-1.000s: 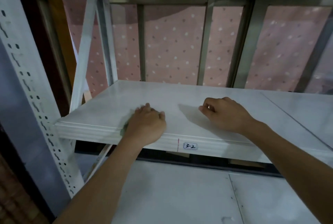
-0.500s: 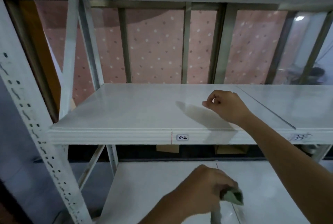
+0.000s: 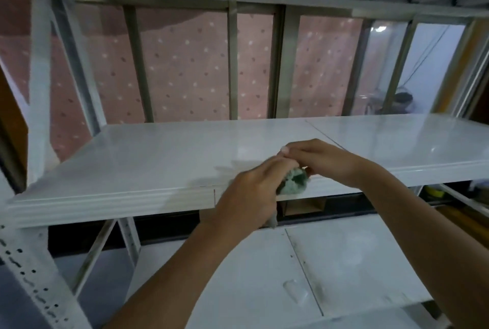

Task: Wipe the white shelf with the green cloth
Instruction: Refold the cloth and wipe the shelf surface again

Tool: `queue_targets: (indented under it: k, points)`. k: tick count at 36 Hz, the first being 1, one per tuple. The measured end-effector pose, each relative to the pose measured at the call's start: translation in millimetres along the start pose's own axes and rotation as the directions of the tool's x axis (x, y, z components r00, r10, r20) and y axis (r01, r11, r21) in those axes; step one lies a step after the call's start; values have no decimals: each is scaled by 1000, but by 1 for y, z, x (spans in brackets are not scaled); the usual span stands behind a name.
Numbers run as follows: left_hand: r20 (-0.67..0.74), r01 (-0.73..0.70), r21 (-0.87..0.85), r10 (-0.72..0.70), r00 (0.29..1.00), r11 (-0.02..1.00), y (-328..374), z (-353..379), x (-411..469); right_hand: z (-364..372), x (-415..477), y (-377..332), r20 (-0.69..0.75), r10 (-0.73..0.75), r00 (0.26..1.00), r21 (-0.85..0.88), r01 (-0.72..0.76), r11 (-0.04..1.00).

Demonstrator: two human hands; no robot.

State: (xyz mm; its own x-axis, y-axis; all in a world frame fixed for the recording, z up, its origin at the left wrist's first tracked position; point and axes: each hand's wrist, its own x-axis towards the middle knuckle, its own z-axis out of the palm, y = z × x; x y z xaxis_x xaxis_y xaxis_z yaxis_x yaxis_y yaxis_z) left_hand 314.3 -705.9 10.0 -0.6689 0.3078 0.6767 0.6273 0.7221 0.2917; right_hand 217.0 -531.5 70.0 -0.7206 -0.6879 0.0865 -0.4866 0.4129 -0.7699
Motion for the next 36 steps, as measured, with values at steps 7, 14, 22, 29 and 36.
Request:
queue_targets:
  k: [7, 14, 22, 29, 36]
  points:
    - [-143, 108, 17, -105, 984, 994, -1, 20, 52, -41, -4, 30, 174, -99, 980, 280, 47, 959]
    - [-322, 164, -15, -160, 933, 986, 0, 59, 101, -82, 11, 61, -13, -257, 966, 329, 247, 912]
    - [-82, 359, 215, -349, 933, 908, -21, 69, 90, -132, 26, 113, 129, 19, 991, -584, 61, 810]
    - [-89, 267, 400, -253, 963, 877, -14, 76, 60, -103, 39, 111, 115, -248, 962, -663, 260, 702]
    - [-114, 114, 447, -70, 991, 887, -23, 74, 39, -83, 43, 110, -61, -187, 980, -810, 61, 583]
